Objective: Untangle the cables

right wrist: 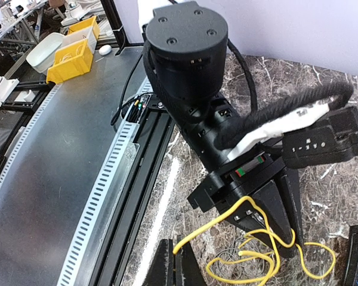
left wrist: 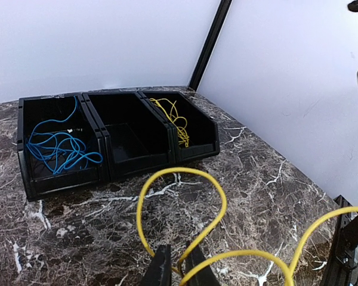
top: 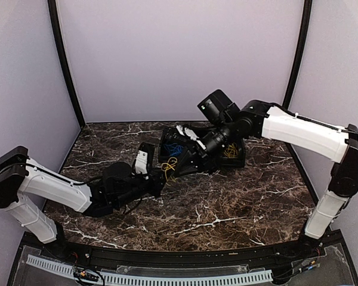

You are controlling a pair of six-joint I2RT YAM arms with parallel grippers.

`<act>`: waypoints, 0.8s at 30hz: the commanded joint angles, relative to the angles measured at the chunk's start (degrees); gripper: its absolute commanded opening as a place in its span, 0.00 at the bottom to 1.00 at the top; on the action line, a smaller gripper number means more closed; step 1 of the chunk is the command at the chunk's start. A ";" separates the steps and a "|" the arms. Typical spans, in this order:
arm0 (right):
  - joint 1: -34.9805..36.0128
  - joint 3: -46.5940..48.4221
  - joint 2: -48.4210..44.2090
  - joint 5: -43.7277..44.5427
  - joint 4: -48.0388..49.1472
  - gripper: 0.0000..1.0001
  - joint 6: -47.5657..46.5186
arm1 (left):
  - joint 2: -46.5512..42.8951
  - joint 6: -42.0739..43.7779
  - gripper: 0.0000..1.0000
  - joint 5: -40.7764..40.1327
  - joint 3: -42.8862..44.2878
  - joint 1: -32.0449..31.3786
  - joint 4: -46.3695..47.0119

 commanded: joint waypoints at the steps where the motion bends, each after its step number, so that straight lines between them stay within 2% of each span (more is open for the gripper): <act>1: -1.11 2.98 -3.19 -1.15 -0.10 0.00 -0.42 | 0.63 -2.13 0.08 -1.97 -0.70 -0.18 0.60; 4: -2.06 3.88 -3.83 -1.54 -0.39 0.00 -0.24 | 1.25 -2.57 0.01 -2.24 -1.86 -0.18 0.73; 9: -5.16 5.85 -5.26 -1.47 -0.50 0.00 0.39 | 1.44 -3.27 0.00 -2.99 -4.49 -0.18 0.67; 14: -14.43 6.82 -7.85 -2.21 2.41 0.00 2.22 | -1.13 -5.83 0.00 -3.42 -9.44 -0.18 0.38; 17: -21.36 3.94 -8.97 0.36 6.13 0.00 3.90 | -6.78 -6.93 0.00 -2.03 -16.62 -0.18 4.92; 20: -23.68 -1.36 -8.84 6.59 8.25 0.00 2.81 | -13.16 -6.86 0.00 0.85 -22.27 -0.18 10.93; 24: -23.84 -10.13 -8.07 10.41 12.09 0.00 3.69 | -23.40 -5.40 0.02 3.22 -24.25 -0.18 5.95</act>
